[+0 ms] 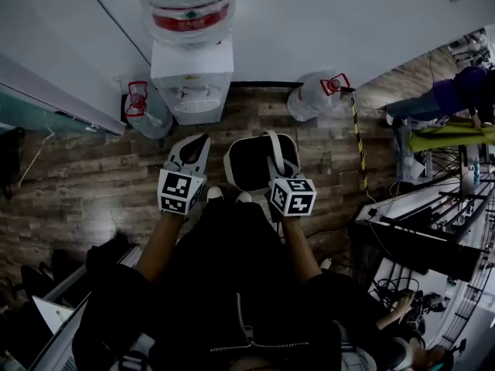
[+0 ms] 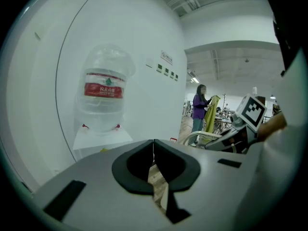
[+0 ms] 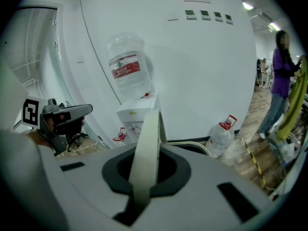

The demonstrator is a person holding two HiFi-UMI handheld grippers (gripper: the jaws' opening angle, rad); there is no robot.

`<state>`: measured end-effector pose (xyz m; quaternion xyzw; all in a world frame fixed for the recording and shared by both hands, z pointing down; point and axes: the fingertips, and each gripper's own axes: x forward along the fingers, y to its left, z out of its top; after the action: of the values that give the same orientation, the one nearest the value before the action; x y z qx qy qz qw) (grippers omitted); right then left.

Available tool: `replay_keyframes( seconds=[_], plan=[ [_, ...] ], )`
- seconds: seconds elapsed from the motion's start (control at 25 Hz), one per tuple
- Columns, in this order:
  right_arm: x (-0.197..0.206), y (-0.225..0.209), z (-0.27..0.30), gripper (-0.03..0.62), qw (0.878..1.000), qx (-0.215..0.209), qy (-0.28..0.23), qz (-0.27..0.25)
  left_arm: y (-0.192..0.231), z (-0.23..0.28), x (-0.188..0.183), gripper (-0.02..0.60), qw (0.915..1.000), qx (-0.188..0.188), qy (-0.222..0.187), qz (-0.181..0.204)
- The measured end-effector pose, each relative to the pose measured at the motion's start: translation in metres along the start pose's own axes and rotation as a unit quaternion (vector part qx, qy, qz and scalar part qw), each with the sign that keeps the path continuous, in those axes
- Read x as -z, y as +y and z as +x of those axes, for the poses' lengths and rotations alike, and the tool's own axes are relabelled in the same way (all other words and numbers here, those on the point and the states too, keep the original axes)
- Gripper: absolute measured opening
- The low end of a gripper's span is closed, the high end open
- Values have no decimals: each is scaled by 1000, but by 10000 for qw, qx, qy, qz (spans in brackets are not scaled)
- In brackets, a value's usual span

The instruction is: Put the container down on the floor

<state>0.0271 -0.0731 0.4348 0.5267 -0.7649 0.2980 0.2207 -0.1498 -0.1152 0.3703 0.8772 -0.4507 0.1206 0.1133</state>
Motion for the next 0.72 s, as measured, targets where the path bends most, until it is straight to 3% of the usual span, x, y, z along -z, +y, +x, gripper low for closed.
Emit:
replay_keyframes(
  seconds=[0.72],
  plan=[
    [-19, -43, 32, 12, 9998, 0, -41, 202, -6, 53, -10, 15, 9999, 96, 55, 127]
  ],
)
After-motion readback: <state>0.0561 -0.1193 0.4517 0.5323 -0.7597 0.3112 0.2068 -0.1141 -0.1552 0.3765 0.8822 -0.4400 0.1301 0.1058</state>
